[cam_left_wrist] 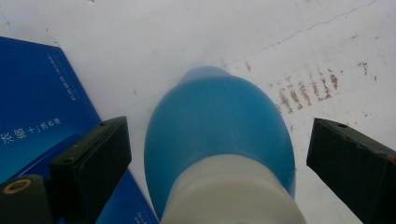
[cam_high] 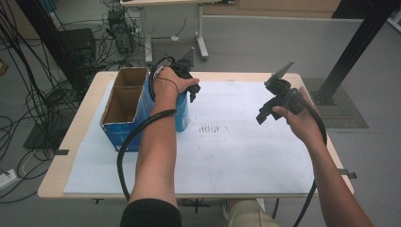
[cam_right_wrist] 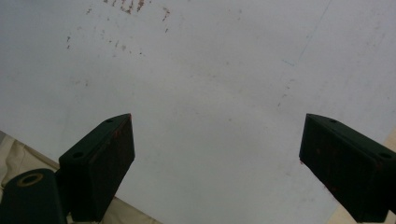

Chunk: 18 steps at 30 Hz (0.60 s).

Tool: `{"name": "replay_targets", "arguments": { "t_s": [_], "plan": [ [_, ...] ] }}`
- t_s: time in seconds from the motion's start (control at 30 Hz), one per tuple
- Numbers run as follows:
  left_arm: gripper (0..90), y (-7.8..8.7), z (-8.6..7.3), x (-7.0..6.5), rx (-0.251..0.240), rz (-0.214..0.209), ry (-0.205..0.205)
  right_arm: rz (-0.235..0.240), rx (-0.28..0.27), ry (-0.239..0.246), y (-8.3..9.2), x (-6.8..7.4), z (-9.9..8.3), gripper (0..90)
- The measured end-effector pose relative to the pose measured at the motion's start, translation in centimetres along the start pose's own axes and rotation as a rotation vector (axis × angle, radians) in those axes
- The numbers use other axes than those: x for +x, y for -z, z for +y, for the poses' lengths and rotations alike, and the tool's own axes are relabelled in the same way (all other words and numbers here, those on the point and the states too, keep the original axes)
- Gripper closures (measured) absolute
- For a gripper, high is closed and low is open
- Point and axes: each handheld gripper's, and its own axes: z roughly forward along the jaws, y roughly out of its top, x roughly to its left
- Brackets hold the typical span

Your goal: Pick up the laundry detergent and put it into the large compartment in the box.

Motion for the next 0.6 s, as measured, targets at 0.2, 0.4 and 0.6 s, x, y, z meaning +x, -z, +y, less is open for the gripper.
{"name": "replay_targets", "arguments": {
  "t_s": [0.2,0.4,0.6],
  "plan": [
    [9.0,-0.05,-0.02,-0.11,0.0,0.0,0.0,0.001,-0.003,-0.001,0.06,-0.04,-0.07,10.1],
    [10.6,-0.09,-0.04,-0.2,0.002,0.003,-0.002,0.002,-0.002,-0.004,0.04,-0.15,-0.18,10.1],
    [13.9,-0.19,-0.02,-0.34,0.003,0.009,-0.004,0.002,-0.006,-0.005,0.16,-0.19,-0.28,10.1]
  ]
}}
